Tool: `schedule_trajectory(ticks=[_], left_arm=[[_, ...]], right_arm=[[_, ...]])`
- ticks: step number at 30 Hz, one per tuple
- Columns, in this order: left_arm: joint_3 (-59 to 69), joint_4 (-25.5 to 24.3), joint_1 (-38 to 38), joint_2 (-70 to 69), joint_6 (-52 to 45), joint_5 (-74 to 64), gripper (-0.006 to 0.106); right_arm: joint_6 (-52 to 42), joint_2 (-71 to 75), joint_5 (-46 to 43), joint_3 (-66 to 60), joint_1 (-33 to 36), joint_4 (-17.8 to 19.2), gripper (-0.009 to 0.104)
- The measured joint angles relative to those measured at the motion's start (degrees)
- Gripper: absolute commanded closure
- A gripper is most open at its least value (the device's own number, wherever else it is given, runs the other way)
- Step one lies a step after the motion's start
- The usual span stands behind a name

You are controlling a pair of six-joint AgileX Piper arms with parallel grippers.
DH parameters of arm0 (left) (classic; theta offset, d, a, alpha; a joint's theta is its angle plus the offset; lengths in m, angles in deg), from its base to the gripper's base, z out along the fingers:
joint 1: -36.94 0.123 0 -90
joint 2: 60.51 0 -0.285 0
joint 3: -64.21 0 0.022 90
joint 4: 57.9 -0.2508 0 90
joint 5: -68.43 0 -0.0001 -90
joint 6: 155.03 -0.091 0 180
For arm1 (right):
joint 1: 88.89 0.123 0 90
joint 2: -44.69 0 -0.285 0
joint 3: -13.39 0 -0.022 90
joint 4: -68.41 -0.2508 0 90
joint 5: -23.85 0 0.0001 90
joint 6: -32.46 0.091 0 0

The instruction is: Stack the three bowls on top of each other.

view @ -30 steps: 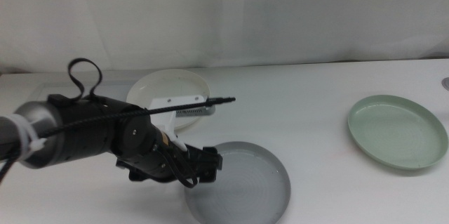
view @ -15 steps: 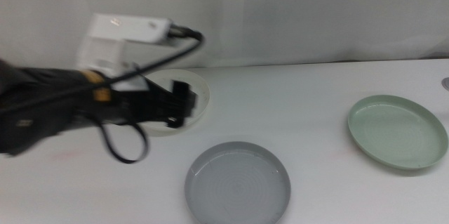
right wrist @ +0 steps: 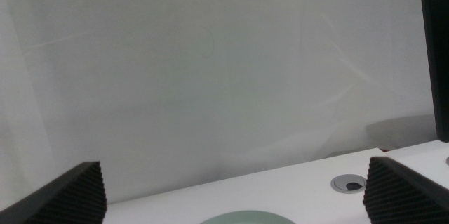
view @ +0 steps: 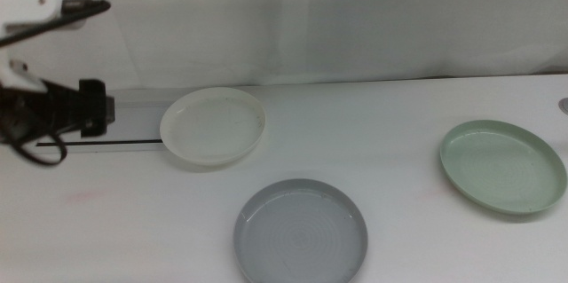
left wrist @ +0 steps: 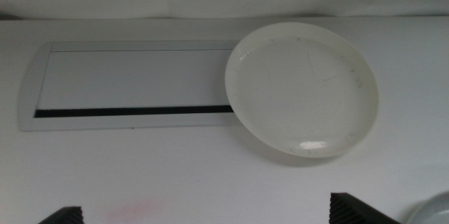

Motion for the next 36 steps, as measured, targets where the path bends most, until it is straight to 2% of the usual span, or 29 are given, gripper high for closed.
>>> schedule_trajectory(ticks=[9, 22, 31, 36], left_arm=[[-15.0, 1.2, 0.5, 17.4, -2.7, 0.0, 0.009], [-31.2, 1.2, 0.5, 43.6, 1.3, -1.3, 0.009], [-33.5, 1.2, 0.5, 53.5, 5.7, -1.8, 0.009], [-33.5, 3.4, 0.5, 55.2, 6.4, -1.7, 0.009]], right_arm=[[0.0, 0.0, 0.0, 0.0, 0.0, 0.0, -0.008], [-0.2, 0.0, 0.0, 0.0, 0.0, 0.0, -0.008], [-0.2, 0.0, 0.0, 0.0, 0.0, 0.0, -0.008], [-0.2, 0.0, 0.0, 0.0, 0.0, 0.0, -0.008]])
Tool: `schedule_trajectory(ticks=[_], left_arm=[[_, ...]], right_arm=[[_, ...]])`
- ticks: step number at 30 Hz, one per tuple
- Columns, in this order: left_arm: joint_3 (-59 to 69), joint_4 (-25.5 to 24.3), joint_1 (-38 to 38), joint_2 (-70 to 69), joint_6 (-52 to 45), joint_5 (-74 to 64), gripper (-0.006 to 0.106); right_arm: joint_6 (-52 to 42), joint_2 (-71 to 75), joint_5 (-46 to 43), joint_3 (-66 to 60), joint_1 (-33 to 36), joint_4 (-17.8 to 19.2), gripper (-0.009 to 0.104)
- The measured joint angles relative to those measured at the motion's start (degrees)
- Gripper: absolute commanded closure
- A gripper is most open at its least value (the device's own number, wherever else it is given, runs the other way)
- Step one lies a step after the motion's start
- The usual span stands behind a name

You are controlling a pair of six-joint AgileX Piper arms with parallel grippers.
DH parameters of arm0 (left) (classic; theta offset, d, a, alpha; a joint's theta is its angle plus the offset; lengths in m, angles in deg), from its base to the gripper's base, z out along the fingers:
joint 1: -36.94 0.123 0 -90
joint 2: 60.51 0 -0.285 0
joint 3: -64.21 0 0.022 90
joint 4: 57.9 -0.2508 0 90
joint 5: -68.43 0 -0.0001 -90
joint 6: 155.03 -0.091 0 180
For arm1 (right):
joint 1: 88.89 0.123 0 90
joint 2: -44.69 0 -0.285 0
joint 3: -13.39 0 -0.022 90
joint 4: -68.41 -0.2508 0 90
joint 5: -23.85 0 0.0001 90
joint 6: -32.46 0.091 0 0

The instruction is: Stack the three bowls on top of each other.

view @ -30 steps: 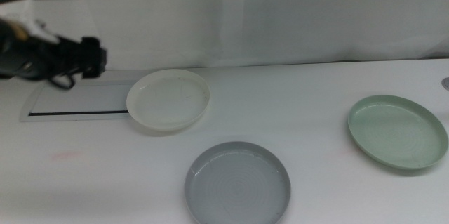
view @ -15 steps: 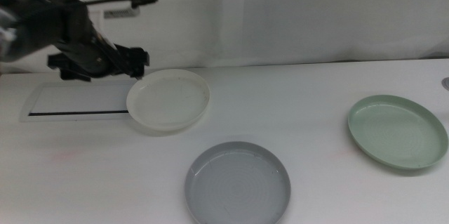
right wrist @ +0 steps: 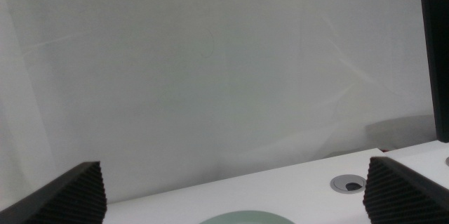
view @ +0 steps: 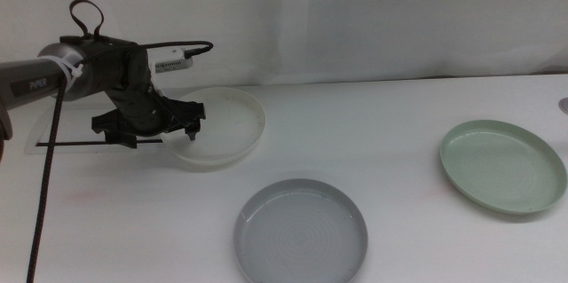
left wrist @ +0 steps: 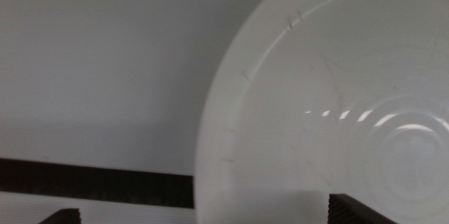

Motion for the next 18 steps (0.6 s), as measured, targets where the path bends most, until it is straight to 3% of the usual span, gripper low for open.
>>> schedule_trajectory(ticks=[3, 5, 10, 11, 18], left_arm=[[0.0, 1.6, 0.0, 0.0, 0.2, 0.5, 0.012], [-0.1, 1.9, 0.0, 0.0, 1.3, 0.8, 0.021], [-0.3, 2.4, 0.0, 0.8, 3.1, -0.4, 0.096], [-0.4, 2.4, 0.0, 1.0, 3.3, -0.7, 0.103], [-0.9, 3.1, 0.0, 0.7, 3.9, -0.5, 0.103]], right_arm=[[0.0, 0.0, 0.0, 0.0, 0.0, 0.0, -0.008], [0.0, 0.0, 0.0, 0.0, 0.0, 0.0, -0.008], [0.3, 0.0, 0.0, 0.0, 0.0, 0.0, -0.008], [0.3, 0.0, 0.0, 0.0, 0.0, 0.0, -0.008], [0.3, 0.0, 0.0, 0.0, 0.0, 0.0, -0.008]])
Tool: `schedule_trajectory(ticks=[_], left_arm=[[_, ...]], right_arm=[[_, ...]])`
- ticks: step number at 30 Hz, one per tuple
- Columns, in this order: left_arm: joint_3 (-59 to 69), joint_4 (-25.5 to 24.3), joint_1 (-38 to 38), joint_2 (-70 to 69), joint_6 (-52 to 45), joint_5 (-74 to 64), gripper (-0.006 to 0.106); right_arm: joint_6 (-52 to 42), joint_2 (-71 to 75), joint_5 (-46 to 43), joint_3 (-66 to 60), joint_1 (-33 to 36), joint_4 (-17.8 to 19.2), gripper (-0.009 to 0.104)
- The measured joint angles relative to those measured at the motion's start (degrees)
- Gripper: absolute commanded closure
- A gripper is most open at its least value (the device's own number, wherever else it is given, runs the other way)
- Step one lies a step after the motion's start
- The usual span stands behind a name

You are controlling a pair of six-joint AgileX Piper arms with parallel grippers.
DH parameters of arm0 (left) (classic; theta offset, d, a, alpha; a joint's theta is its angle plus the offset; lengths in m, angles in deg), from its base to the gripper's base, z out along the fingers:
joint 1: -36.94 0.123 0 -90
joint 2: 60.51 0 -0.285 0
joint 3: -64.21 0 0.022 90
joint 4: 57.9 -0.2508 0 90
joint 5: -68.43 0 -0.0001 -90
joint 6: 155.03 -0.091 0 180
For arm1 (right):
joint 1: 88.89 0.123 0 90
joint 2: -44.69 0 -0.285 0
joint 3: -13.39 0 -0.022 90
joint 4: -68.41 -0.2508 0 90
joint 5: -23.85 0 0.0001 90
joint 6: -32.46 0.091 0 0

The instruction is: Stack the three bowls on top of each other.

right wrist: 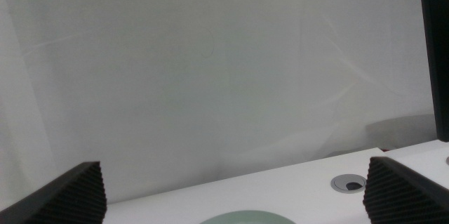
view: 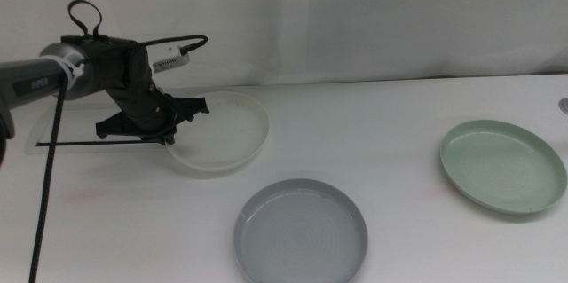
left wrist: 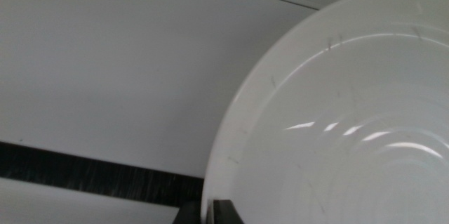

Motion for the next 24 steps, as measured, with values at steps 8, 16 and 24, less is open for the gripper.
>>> schedule_trajectory(ticks=[8, 16, 24], left_arm=[[0.2, 2.4, 0.0, -11.4, -6.3, -2.8, 0.103], [6.8, 5.9, -1.0, -23.6, -10.2, -4.2, 0.103], [25.2, 6.0, -11.8, -35.5, -9.8, 2.2, 0.103]], right_arm=[[0.0, 0.0, 0.0, 0.0, 0.0, 0.0, -0.008], [-0.3, 0.0, 0.0, 0.0, 0.0, 0.0, -0.008], [-0.2, 0.0, 0.0, 0.0, 0.0, 0.0, -0.008]])
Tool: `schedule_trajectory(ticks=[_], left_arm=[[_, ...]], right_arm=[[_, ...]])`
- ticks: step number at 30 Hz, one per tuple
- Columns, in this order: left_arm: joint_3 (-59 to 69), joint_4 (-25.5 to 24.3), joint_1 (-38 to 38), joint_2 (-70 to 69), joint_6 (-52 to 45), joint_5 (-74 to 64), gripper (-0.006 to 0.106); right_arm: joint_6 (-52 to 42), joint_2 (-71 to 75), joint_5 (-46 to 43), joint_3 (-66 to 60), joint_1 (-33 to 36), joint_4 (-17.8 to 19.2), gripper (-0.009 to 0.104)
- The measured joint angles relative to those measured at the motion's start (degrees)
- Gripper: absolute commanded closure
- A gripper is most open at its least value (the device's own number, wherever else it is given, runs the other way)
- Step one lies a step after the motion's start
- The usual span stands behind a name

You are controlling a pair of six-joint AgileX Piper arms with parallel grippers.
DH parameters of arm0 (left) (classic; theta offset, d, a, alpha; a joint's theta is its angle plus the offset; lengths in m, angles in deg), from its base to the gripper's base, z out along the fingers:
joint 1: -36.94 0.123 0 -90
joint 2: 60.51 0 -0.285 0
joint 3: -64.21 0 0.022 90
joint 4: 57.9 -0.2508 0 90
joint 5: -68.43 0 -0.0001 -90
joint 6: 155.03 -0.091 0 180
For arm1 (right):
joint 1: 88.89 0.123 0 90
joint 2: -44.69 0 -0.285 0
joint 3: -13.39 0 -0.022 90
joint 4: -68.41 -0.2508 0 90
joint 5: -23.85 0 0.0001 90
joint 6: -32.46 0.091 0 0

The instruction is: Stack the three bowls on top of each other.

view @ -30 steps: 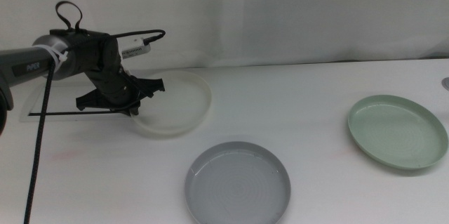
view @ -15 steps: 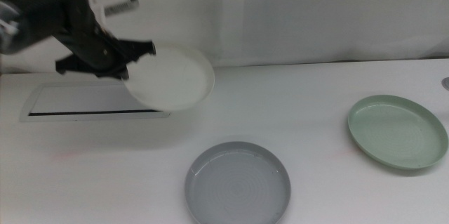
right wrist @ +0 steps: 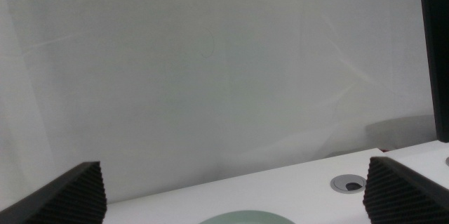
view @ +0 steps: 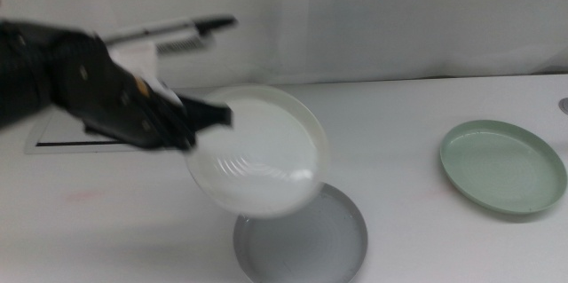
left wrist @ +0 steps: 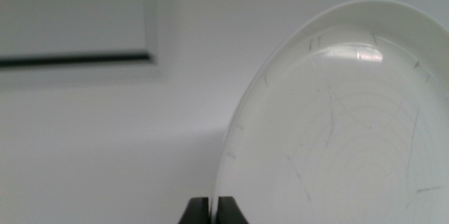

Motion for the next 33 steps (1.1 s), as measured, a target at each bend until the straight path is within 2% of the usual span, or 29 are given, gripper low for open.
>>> schedule_trajectory(ticks=[9, 21, 29, 30, 31, 32, 33], left_arm=[[10.0, 0.1, -8.0, -0.9, 3.8, 7.0, 0.103], [11.8, 0.1, -12.1, 7.7, 5.8, 11.2, 0.103], [11.8, 0.1, -12.2, 9.1, 6.0, 12.3, 0.101], [11.8, 0.1, -12.2, 9.1, 6.0, 12.5, 0.086], [11.8, 0.1, -12.2, 9.2, 6.0, 12.6, 0.077], [11.8, 0.1, -12.2, 9.2, 6.0, 13.0, 0.05], [11.8, 0.1, -12.2, 9.2, 6.0, 13.6, 0.036]], right_arm=[[0.0, 0.0, 0.0, 0.0, 0.0, -0.2, -0.008], [0.2, 0.0, 0.0, 0.0, 0.0, -0.2, -0.008], [0.2, 0.0, 0.0, 0.0, 0.0, -0.2, -0.008], [0.2, 0.0, 0.0, 0.0, 0.0, -0.2, -0.008], [0.2, 0.0, 0.0, 0.0, 0.0, -0.2, -0.008], [0.2, 0.0, 0.0, 0.0, 0.0, -0.2, -0.008], [0.3, 0.0, 0.0, 0.0, 0.0, -0.2, -0.008]])
